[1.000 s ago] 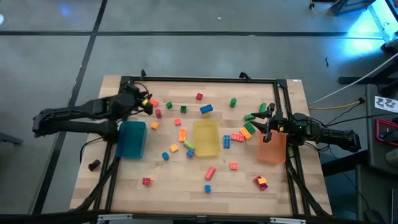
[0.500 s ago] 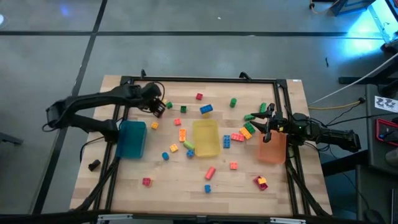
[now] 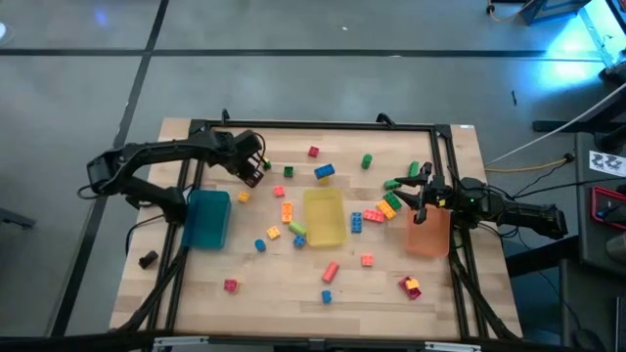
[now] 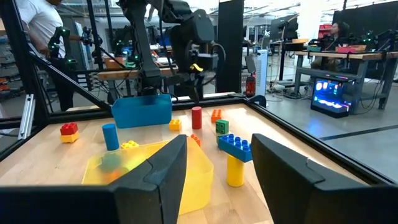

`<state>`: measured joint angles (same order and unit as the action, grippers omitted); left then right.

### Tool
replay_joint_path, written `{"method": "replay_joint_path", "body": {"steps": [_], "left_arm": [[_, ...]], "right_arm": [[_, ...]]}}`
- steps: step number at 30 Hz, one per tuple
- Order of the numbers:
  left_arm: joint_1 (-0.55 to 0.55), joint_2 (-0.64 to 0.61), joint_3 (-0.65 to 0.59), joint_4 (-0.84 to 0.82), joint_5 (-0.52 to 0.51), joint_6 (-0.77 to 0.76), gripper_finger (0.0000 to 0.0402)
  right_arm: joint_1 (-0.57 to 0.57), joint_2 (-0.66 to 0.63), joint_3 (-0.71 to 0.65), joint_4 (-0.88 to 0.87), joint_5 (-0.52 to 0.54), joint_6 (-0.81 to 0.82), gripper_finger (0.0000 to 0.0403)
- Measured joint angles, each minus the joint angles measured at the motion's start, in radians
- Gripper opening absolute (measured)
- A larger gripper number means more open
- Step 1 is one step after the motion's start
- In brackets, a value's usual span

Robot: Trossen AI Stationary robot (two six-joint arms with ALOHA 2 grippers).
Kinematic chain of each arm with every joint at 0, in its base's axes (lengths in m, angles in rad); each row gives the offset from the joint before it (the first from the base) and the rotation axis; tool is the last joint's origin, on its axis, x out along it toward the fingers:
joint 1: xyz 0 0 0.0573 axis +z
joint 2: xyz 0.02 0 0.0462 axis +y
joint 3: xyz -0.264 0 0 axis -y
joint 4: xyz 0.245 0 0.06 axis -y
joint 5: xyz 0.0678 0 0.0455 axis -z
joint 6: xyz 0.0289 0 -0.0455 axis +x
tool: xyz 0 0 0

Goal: Sort blocks by size
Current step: Put the red cylindrical block into the blue bin

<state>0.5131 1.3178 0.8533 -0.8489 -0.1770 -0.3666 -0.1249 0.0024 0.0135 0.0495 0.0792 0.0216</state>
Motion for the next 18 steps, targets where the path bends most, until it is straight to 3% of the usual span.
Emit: {"method": "replay_joint_path", "body": {"steps": [18], "left_arm": [[0.008,0.055,0.001,0.004,0.018,0.043,0.0114]], "right_arm": [[0.000,0.000,0.000,-0.006,0.000,0.000,0.0182]]}}
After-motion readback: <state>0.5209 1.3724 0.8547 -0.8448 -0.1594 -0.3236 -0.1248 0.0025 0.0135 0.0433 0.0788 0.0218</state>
